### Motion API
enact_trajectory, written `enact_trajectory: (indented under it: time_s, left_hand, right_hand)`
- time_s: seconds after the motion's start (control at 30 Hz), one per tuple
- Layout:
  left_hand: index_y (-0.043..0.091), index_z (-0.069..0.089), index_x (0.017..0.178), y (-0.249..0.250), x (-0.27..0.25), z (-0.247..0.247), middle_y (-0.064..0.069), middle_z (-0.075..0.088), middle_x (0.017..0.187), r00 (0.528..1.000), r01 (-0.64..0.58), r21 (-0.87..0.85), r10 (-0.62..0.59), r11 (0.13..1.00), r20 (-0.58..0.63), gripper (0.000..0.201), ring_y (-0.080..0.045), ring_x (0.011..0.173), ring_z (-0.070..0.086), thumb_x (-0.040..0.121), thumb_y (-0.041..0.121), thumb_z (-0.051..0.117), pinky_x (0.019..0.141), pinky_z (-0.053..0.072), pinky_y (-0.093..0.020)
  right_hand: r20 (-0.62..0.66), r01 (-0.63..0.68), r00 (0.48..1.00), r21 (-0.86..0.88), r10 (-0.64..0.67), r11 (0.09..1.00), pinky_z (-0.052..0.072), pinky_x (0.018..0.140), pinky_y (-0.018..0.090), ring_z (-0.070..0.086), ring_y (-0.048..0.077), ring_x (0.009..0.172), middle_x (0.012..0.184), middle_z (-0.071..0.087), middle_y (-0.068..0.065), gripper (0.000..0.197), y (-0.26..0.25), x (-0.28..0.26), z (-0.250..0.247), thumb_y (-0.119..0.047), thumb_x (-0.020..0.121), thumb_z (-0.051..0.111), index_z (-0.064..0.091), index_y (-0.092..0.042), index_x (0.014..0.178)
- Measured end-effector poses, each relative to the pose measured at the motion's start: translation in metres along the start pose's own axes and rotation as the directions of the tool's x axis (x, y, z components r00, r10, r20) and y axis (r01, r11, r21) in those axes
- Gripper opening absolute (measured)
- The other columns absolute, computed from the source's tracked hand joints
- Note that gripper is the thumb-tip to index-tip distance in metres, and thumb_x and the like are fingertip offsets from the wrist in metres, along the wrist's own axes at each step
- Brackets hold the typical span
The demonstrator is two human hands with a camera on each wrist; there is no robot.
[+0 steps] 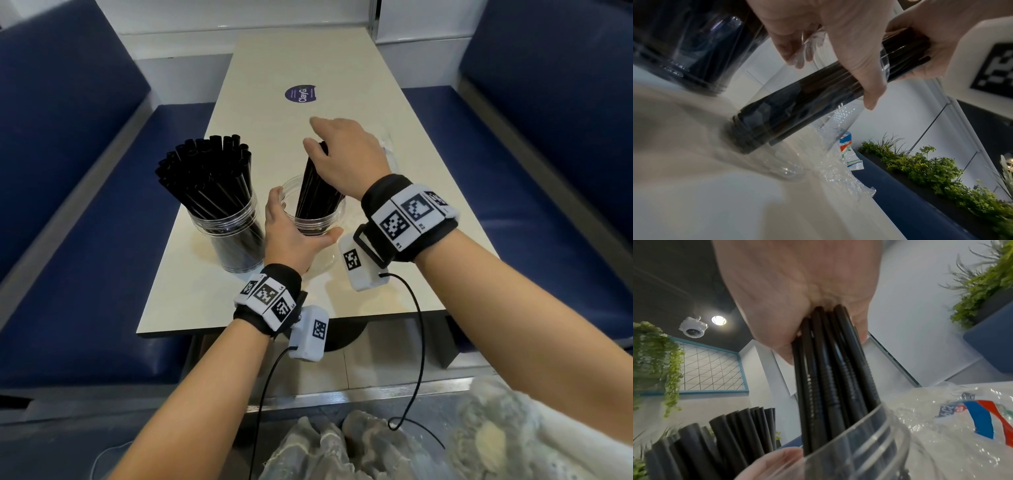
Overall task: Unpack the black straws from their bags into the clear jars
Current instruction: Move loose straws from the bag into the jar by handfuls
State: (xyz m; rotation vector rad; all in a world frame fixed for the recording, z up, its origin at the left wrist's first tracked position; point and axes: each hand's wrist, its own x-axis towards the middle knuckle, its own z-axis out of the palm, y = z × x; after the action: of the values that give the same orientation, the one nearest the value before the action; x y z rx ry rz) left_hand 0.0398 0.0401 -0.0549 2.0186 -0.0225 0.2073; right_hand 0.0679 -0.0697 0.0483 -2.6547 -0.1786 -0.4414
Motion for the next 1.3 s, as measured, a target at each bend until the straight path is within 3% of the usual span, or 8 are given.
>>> enact_trajectory:
  time_s: [0.07,0.13,0.3,0.57,0.77,1.1,1.2,1.3]
  left_hand:
    - [0.011,0.020,0.143,0.000,0.001,0.000,-0.008,0.030,0.149,1.000,0.000,-0.001,0.000,1.000,-0.003,0.106,-0.019,0.136,0.030,0.061,0.025,0.085,0.100,0.023,-0.016]
    - [0.012,0.020,0.143,-0.001,0.001,0.000,-0.007,0.031,0.148,1.000,0.004,-0.002,-0.004,1.000,-0.002,0.107,-0.020,0.135,0.032,0.060,0.027,0.086,0.099,0.025,-0.018]
    - [0.013,0.020,0.143,-0.002,0.001,0.000,-0.007,0.030,0.149,1.000,0.007,-0.001,-0.007,1.000,-0.001,0.107,-0.019,0.135,0.031,0.060,0.027,0.086,0.098,0.025,-0.017]
    - [0.010,0.017,0.145,-0.003,-0.001,0.003,-0.007,0.029,0.150,1.000,0.007,-0.015,-0.007,1.000,-0.015,0.108,-0.019,0.138,0.027,0.062,0.025,0.085,0.101,0.022,-0.017]
    - [0.011,0.017,0.144,-0.003,0.000,0.002,-0.007,0.030,0.150,1.000,0.011,0.010,-0.011,1.000,-0.008,0.109,-0.020,0.138,0.027,0.061,0.028,0.085,0.104,0.023,-0.021]
    - [0.009,0.014,0.145,0.003,-0.002,-0.002,-0.012,0.030,0.150,0.999,0.032,0.089,-0.034,0.996,0.013,0.113,-0.025,0.139,0.024,0.061,0.037,0.084,0.107,0.029,-0.034]
    - [0.006,0.012,0.146,0.006,-0.003,-0.006,-0.014,0.027,0.151,0.999,0.037,0.135,-0.042,0.990,0.030,0.121,-0.027,0.141,0.022,0.056,0.044,0.084,0.112,0.027,-0.039]
    - [0.004,0.015,0.145,0.006,-0.004,-0.007,-0.015,0.028,0.150,0.998,0.044,0.169,-0.049,0.985,0.028,0.119,-0.029,0.140,0.023,0.056,0.044,0.084,0.114,0.026,-0.040]
  right_hand:
    - [0.051,0.067,0.997,-0.065,-0.064,0.996,0.032,0.104,0.040,0.039,0.022,0.131,0.138,0.050,-0.003,0.037,-0.004,-0.001,0.000,-0.035,0.097,0.032,0.046,-0.022,0.129]
    - [0.112,0.076,0.991,-0.087,-0.066,0.993,0.030,0.108,0.041,0.035,0.021,0.135,0.145,0.043,-0.005,0.040,-0.006,0.001,0.000,-0.036,0.097,0.031,0.044,-0.028,0.134]
    - [0.096,0.049,0.995,-0.102,-0.040,0.994,0.039,0.084,0.035,0.050,0.030,0.110,0.116,0.060,0.009,0.038,-0.001,0.006,0.006,-0.025,0.098,0.028,0.061,-0.005,0.100]
    - [0.165,0.019,0.986,0.014,-0.021,1.000,0.036,0.094,0.043,0.039,0.026,0.090,0.092,0.043,0.015,0.024,0.000,0.002,-0.005,-0.014,0.099,0.026,0.044,-0.004,0.087]
    - [0.207,0.113,0.973,-0.043,-0.102,0.993,0.011,0.108,0.023,0.026,0.026,0.140,0.149,0.035,0.016,0.042,0.003,0.000,-0.005,-0.018,0.102,0.022,0.038,0.001,0.135]
    - [0.232,0.014,0.972,0.066,-0.029,0.998,0.027,0.103,0.036,0.046,0.031,0.114,0.120,0.054,0.020,0.035,0.002,0.005,-0.006,-0.016,0.100,0.024,0.049,0.008,0.106]
    - [0.153,0.039,0.987,0.065,-0.049,0.997,0.033,0.100,0.039,0.046,0.031,0.119,0.124,0.055,0.018,0.037,0.001,-0.001,-0.004,-0.019,0.100,0.025,0.050,0.005,0.113]
    - [0.154,0.066,0.985,0.042,-0.072,0.997,0.035,0.093,0.033,0.049,0.024,0.104,0.100,0.054,0.009,0.035,0.003,-0.001,0.000,-0.019,0.100,0.025,0.052,0.004,0.100]
